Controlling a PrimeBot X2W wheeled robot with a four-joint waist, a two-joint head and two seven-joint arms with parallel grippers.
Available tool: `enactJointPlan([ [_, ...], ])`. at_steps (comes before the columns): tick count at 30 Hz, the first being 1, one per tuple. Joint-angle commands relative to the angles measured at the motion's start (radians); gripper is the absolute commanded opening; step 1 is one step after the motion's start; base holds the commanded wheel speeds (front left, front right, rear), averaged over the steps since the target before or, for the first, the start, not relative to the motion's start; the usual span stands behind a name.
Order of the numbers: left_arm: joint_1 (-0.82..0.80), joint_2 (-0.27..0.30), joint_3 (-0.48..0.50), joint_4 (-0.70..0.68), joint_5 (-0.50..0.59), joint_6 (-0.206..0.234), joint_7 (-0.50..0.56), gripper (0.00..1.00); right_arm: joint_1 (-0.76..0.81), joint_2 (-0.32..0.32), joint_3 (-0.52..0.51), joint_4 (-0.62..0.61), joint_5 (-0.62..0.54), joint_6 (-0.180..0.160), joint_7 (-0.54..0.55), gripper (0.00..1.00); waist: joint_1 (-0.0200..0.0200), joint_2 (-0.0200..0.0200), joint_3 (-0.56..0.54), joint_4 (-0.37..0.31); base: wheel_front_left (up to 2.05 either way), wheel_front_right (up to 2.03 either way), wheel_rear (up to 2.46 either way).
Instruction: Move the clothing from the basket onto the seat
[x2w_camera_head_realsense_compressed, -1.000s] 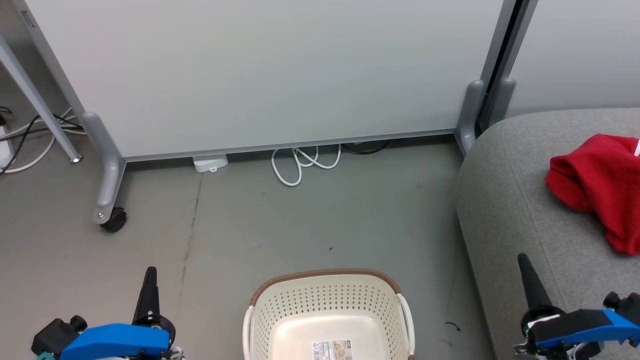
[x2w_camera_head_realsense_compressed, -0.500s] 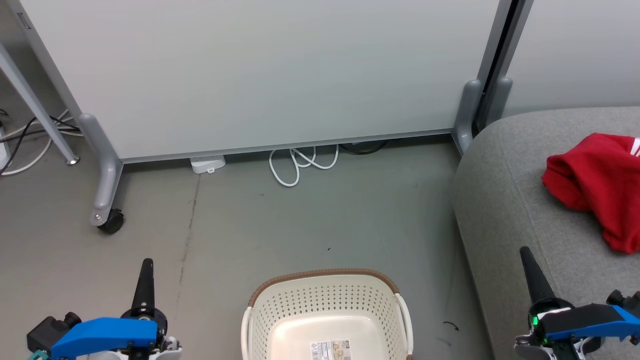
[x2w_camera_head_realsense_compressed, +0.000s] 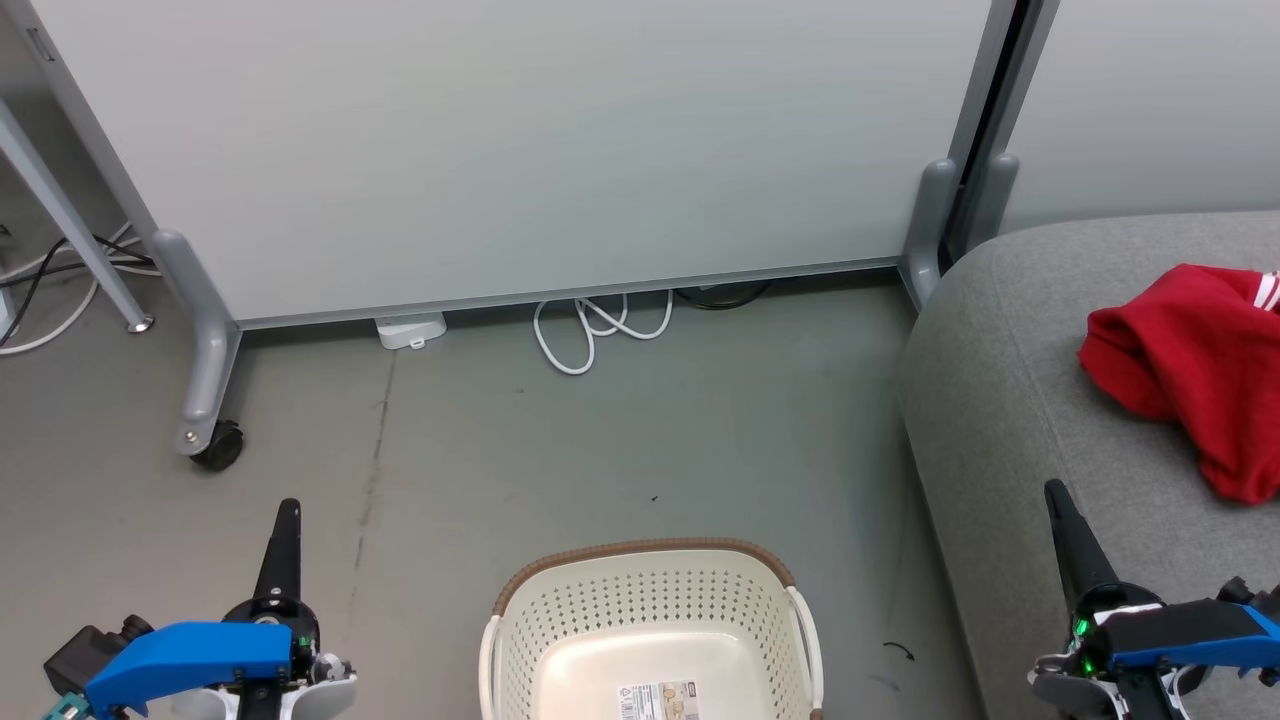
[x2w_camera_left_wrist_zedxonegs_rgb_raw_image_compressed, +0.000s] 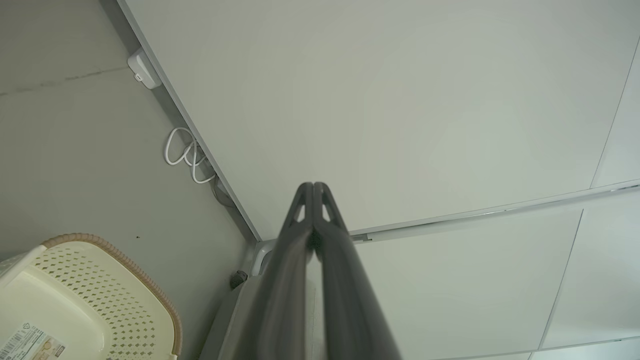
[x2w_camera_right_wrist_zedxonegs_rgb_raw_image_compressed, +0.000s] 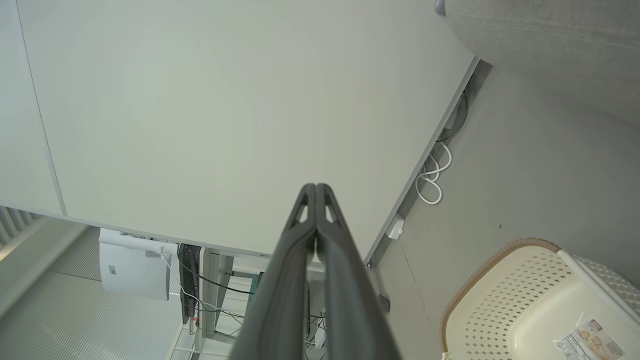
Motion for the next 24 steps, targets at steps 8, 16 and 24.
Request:
enactJointPlan([
  [8,-0.026,-0.001,0.015,-0.016,-0.064,-0.001,0.020,0.00,-0.023,-0.004,-0.005,-0.011,0.076,0.001,0.014,0.00,0.0000,0.0000,-0.001,-0.004,0.00,0.00,0.00],
  [16,-0.033,-0.004,0.025,-0.022,-0.119,-0.001,0.036,0.00,-0.027,-0.004,-0.008,-0.012,0.139,0.001,0.025,0.00,0.0000,0.0000,-0.001,-0.007,0.00,0.00,0.00],
  [24,-0.040,-0.007,0.034,-0.028,-0.171,-0.002,0.052,0.00,-0.032,-0.005,-0.011,-0.013,0.199,0.001,0.035,0.00,0.0000,0.0000,-0.002,-0.011,0.00,0.00,0.00],
])
